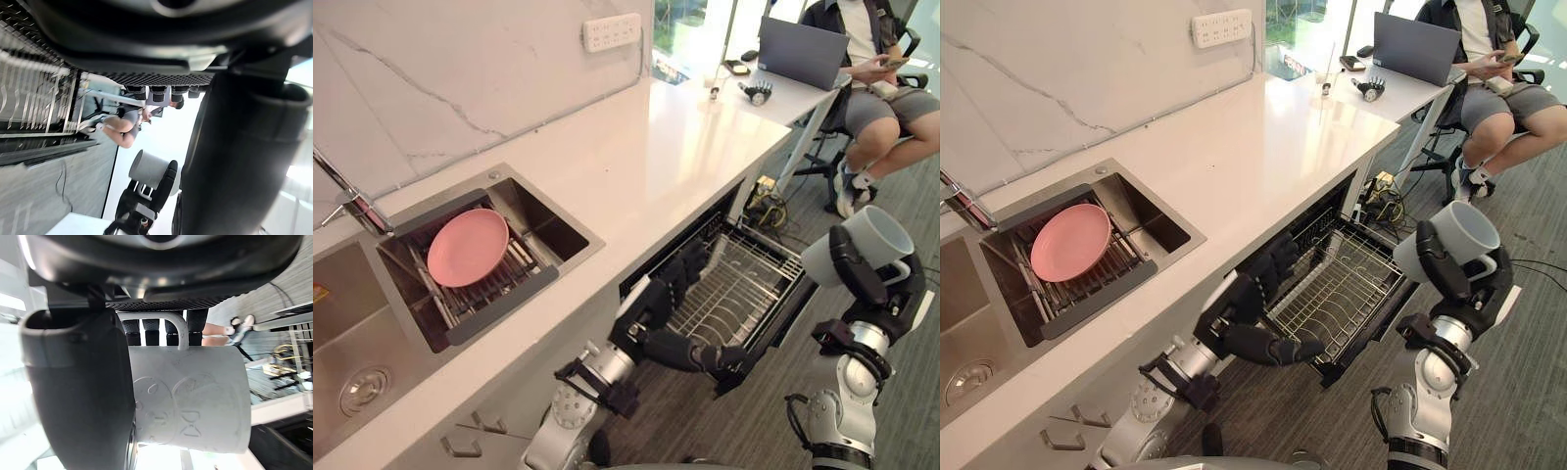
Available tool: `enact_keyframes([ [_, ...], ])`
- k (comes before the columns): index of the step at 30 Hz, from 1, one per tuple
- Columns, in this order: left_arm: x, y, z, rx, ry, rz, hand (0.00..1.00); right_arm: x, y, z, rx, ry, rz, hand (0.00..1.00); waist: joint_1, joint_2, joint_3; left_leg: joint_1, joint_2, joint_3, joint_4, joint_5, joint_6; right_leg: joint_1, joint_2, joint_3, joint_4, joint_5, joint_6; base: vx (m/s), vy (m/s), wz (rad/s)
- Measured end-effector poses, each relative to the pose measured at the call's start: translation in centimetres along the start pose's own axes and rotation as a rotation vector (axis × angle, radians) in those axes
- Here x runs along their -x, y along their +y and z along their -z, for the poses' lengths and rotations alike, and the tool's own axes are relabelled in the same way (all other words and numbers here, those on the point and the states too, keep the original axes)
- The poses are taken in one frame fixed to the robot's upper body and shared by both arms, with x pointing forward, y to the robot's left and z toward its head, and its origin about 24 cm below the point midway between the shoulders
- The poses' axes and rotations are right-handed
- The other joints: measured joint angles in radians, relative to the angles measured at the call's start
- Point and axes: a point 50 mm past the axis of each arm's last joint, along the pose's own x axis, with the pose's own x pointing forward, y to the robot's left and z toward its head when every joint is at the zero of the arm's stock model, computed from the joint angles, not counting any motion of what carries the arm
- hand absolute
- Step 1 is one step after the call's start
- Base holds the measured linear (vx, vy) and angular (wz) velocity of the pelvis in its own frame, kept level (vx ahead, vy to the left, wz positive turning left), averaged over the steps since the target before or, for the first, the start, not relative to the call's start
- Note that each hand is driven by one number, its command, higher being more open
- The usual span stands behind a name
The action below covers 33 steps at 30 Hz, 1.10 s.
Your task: Walk over to the sink, pick up the cup, carry it to the dishwasher, place the cup inside the dishwasher, then close the dishwasher door
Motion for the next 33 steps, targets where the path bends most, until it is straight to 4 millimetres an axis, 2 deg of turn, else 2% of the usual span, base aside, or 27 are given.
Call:
enact_keyframes([
  [2, 0.4, 0.8, 2.8, 0.148, 0.113, -0.072, 1.00, 0.2, 0.3, 1.3, 0.061, 0.054, -0.064, 0.00, 0.010, -0.001, 0.001, -0.015, 0.001, -0.019, 0.000, 0.000, -0.005, 0.004, -0.001, -0.016, -0.007, 0.000, -0.001, 0.00, 0.008, 0.24],
  [3, 0.7, 1.0, 3.6, 0.169, 0.148, -0.090, 1.00, 0.3, 0.4, 1.7, 0.077, 0.067, -0.082, 0.00, 0.014, -0.001, 0.001, -0.017, 0.001, -0.023, 0.000, 0.001, -0.006, 0.004, 0.000, -0.021, -0.007, 0.000, -0.001, 0.00, -0.006, 0.24],
  [5, 2.6, 2.6, 7.0, 0.171, 0.307, -0.181, 1.00, 0.7, 1.0, 3.1, 0.154, 0.118, -0.152, 0.00, 0.028, -0.001, 0.006, -0.022, -0.001, -0.045, 0.000, 0.003, -0.009, 0.009, 0.001, -0.048, -0.009, -0.005, -0.001, 0.01, -0.026, 0.27],
  [6, 3.3, 3.0, 7.8, 0.164, 0.347, -0.205, 1.00, 0.8, 1.1, 3.5, 0.172, 0.132, -0.168, 0.00, 0.031, -0.002, 0.007, -0.023, -0.002, -0.050, 0.000, 0.003, -0.009, 0.009, 0.001, -0.052, -0.010, -0.007, -0.001, 0.01, -0.027, 0.29],
  [8, 6.0, 4.5, 10.0, 0.110, 0.487, -0.314, 1.00, 0.9, 1.4, 5.0, 0.252, 0.192, -0.208, 0.00, 0.037, -0.001, 0.015, -0.032, -0.008, -0.075, 0.000, 0.004, -0.010, 0.018, 0.000, -0.079, -0.018, -0.011, 0.001, 0.03, -0.027, 0.32],
  [12, 9.2, 6.9, 10.7, 0.030, 0.576, -0.468, 1.00, 0.0, 1.8, 6.4, 0.354, 0.236, -0.230, 0.00, 0.054, 0.003, 0.062, -0.043, -0.018, -0.103, 0.000, 0.016, -0.003, 0.029, -0.004, -0.111, -0.020, -0.014, 0.005, 0.04, -0.021, 0.28],
  [13, 10.0, 7.5, 10.9, 0.023, 0.596, -0.513, 1.00, -0.5, 1.7, 6.5, 0.385, 0.239, -0.222, 0.00, 0.067, 0.008, 0.072, -0.053, -0.020, -0.111, 0.000, 0.018, -0.002, 0.024, -0.004, -0.119, -0.022, -0.014, 0.005, 0.02, -0.012, 0.18],
  [15, 11.0, 8.6, 11.1, 0.015, 0.608, -0.585, 1.00, -1.6, 1.9, 6.4, 0.430, 0.225, -0.206, 0.00, 0.071, 0.023, 0.089, -0.067, -0.027, -0.130, 0.001, 0.024, 0.000, 0.022, -0.005, -0.142, -0.024, -0.015, 0.006, 0.01, -0.006, 0.31],
  [17, 11.6, 9.2, 11.0, 0.006, 0.608, -0.629, 1.00, -3.1, 2.4, 5.7, 0.456, 0.193, -0.190, 0.00, 0.086, 0.043, 0.116, -0.075, -0.031, -0.142, 0.001, 0.028, 0.001, 0.019, -0.005, -0.155, -0.024, -0.014, 0.008, -0.02, 0.004, 0.28],
  [18, 11.9, 9.6, 11.1, -0.017, 0.608, -0.659, 1.00, -4.7, 2.8, 4.6, 0.506, 0.150, -0.190, 0.00, 0.094, 0.067, 0.135, -0.093, -0.035, -0.155, 0.001, 0.036, 0.002, 0.009, -0.005, -0.170, -0.022, -0.013, 0.009, -0.03, 0.007, 0.26],
  [23, 12.7, 11.1, 11.2, -0.035, 0.639, -0.786, 1.00, -7.7, 3.6, 2.6, 0.573, 0.104, -0.172, 0.00, 0.107, 0.102, 0.213, -0.113, -0.038, -0.196, 0.001, 0.054, -0.003, 0.007, -0.002, -0.211, -0.017, -0.014, 0.009, -0.04, 0.008, 0.26],
  [26, 13.4, 12.3, 11.4, 0.073, 0.644, -0.862, 1.00, -9.0, 3.2, 1.9, 0.624, 0.114, -0.156, 0.00, 0.121, 0.122, 0.260, -0.139, -0.037, -0.215, 0.001, 0.066, -0.006, -0.017, 0.001, -0.226, 0.001, -0.019, 0.004, -0.07, 0.008, 0.19],
  [30, 15.2, 12.6, 12.3, 0.284, 0.674, -0.916, 1.00, -9.7, 3.2, 2.1, 0.679, 0.147, -0.171, 0.00, 0.121, 0.137, 0.326, -0.172, -0.036, -0.237, 0.001, 0.080, -0.012, -0.052, 0.002, -0.244, 0.033, -0.029, 0.000, -0.05, -0.004, 0.17],
  [33, 14.4, 12.8, 12.1, 0.391, 0.604, -0.885, 1.00, -10.0, 3.1, 2.2, 0.729, 0.166, -0.180, 0.00, 0.136, 0.147, 0.367, -0.206, -0.035, -0.257, 0.002, 0.094, -0.019, -0.087, 0.001, -0.262, 0.061, -0.038, -0.004, -0.04, -0.006, 0.19],
])
